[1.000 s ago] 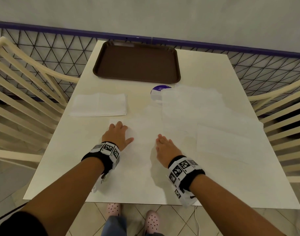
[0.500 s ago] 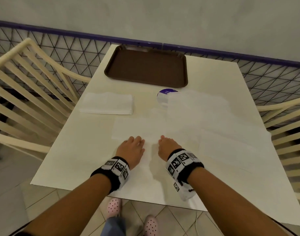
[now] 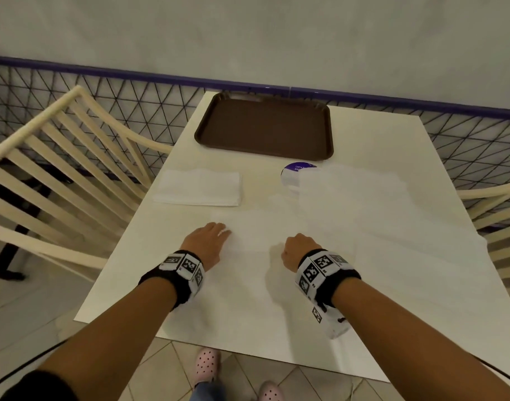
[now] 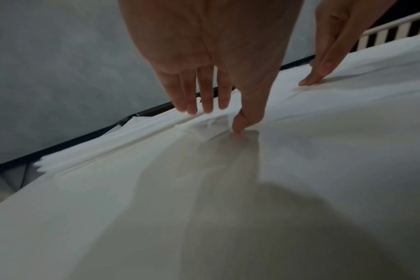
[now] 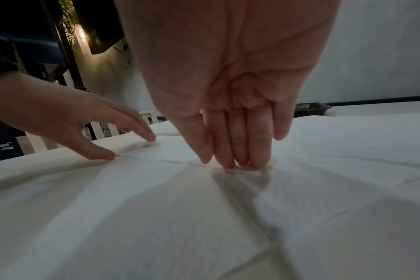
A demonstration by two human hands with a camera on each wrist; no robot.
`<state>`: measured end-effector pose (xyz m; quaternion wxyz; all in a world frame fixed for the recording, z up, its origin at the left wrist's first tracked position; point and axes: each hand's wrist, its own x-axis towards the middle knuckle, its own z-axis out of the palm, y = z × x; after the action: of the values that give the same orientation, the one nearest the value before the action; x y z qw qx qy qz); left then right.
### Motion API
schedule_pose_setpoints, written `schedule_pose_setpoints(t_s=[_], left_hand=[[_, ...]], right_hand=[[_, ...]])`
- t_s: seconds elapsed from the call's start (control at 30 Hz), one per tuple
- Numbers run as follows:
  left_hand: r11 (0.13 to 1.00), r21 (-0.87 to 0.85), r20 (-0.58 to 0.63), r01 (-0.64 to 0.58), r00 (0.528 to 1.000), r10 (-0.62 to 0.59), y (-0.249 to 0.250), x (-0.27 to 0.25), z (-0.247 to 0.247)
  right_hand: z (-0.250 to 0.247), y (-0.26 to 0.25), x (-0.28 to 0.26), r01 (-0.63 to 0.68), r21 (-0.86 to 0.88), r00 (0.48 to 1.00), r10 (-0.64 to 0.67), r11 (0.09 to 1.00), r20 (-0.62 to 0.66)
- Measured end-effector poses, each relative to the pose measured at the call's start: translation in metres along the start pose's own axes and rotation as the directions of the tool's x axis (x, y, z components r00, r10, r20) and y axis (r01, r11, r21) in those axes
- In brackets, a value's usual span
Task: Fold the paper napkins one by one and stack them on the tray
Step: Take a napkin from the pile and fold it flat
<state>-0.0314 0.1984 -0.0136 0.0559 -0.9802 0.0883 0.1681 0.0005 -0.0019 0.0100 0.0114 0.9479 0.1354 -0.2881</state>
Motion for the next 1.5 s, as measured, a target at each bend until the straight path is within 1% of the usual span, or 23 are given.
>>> schedule_pose_setpoints(t_s=[0.07, 0.13, 0.2, 0.37, 0.43, 0.5, 0.53, 0.6, 0.67, 0.77, 0.83, 0.93, 1.03, 1.13, 1.23, 1.3, 1.37, 1.4, 1.43, 1.47, 1.5], left_hand=[[1.0, 0.026, 0.096, -0.013, 0.995, 0.011, 0.004, 0.009, -0.002], [0.997, 0.074, 0.133, -0.026, 0.991, 0.016, 0.009, 0.013, -0.004], [0.993, 0.11, 0.145, -0.034, 0.989, 0.018, 0.012, 0.015, -0.006], [0.99, 0.119, 0.109, -0.072, 0.992, 0.059, 0.011, 0.015, -0.003], [0.988, 0.111, 0.133, -0.103, 0.987, 0.088, 0.005, 0.015, -0.006], [0.987, 0.102, 0.146, -0.125, 0.983, 0.109, -0.001, 0.016, -0.012], [0.987, 0.094, 0.133, -0.133, 0.984, 0.12, -0.004, 0.017, -0.016], [0.988, 0.069, 0.061, -0.14, 0.989, 0.136, -0.011, 0.021, -0.03], [0.988, 0.047, -0.035, -0.147, 0.988, 0.148, -0.021, 0.027, -0.051], [0.991, 0.026, -0.154, -0.135, 0.979, 0.137, -0.05, 0.04, -0.085], [0.994, 0.008, -0.218, -0.111, 0.97, 0.11, -0.074, 0.046, -0.108], [0.997, 0.008, -0.279, -0.074, 0.957, 0.073, -0.107, 0.052, -0.135], [0.998, 0.04, -0.319, -0.043, 0.946, 0.054, -0.138, 0.054, -0.145], [0.998, 0.039, -0.321, -0.046, 0.945, 0.056, -0.164, 0.053, -0.134], [0.998, 0.026, -0.287, -0.048, 0.956, 0.054, -0.179, 0.052, -0.103], [0.999, -0.002, -0.222, -0.043, 0.974, 0.042, -0.181, 0.055, -0.078], [0.998, -0.026, -0.163, -0.05, 0.986, 0.045, -0.18, 0.056, -0.057], [0.996, -0.011, -0.185, -0.085, 0.979, 0.082, -0.179, 0.057, -0.047], [0.99, 0.029, -0.237, -0.136, 0.962, 0.139, -0.18, 0.059, -0.037], [0.978, 0.112, -0.279, -0.173, 0.94, 0.198, -0.183, 0.06, -0.029], [0.966, 0.175, -0.293, -0.192, 0.926, 0.237, -0.186, 0.06, -0.02]], right_hand=[[-0.003, 0.001, 0.001, 0.005, 0.01, 1.0, -0.005, 1.0, -0.001], [-0.004, 0.001, 0.001, 0.005, 0.024, 1.0, -0.006, 1.0, 0.008], [-0.004, 0.001, 0.001, 0.007, 0.041, 1.0, -0.007, 0.999, 0.004], [-0.002, 0.005, 0.002, -0.019, 0.054, 1.0, 0.019, 0.998, -0.002], [0.0, 0.006, 0.002, 0.013, -0.036, 1.0, -0.013, 0.999, -0.004], [0.006, 0.005, 0.005, 0.074, -0.159, 0.996, -0.081, 0.985, -0.035], [0.008, 0.004, 0.007, 0.1, -0.198, 0.991, -0.116, 0.975, -0.068], [0.005, 0.0, 0.013, 0.13, -0.238, 0.971, -0.173, 0.962, -0.166], [-0.015, -0.005, 0.014, 0.109, -0.22, 0.952, -0.165, 0.969, -0.257], [-0.065, -0.014, 0.012, 0.081, -0.129, 0.91, -0.126, 0.988, -0.395], [-0.097, -0.025, 0.019, 0.089, -0.1, 0.893, -0.124, 0.991, -0.433], [-0.133, -0.045, 0.035, 0.107, -0.084, 0.886, -0.133, 0.991, -0.444], [-0.156, -0.066, 0.053, 0.116, -0.009, 0.87, -0.106, 0.993, -0.481], [-0.153, -0.086, 0.074, 0.14, 0.025, 0.868, -0.111, 0.99, -0.485], [-0.126, -0.101, 0.092, 0.175, 0.022, 0.867, -0.144, 0.984, -0.478], [-0.105, -0.108, 0.099, 0.187, 0.023, 0.885, -0.158, 0.982, -0.438], [-0.086, -0.114, 0.101, 0.195, 0.011, 0.916, -0.178, 0.981, -0.361], [-0.077, -0.116, 0.102, 0.202, -0.002, 0.926, -0.191, 0.979, -0.327], [-0.068, -0.118, 0.103, 0.208, -0.01, 0.933, -0.201, 0.978, -0.298], [-0.06, -0.119, 0.105, 0.21, -0.011, 0.94, -0.205, 0.978, -0.272], [-0.054, -0.12, 0.107, 0.211, -0.011, 0.946, -0.207, 0.978, -0.25]])
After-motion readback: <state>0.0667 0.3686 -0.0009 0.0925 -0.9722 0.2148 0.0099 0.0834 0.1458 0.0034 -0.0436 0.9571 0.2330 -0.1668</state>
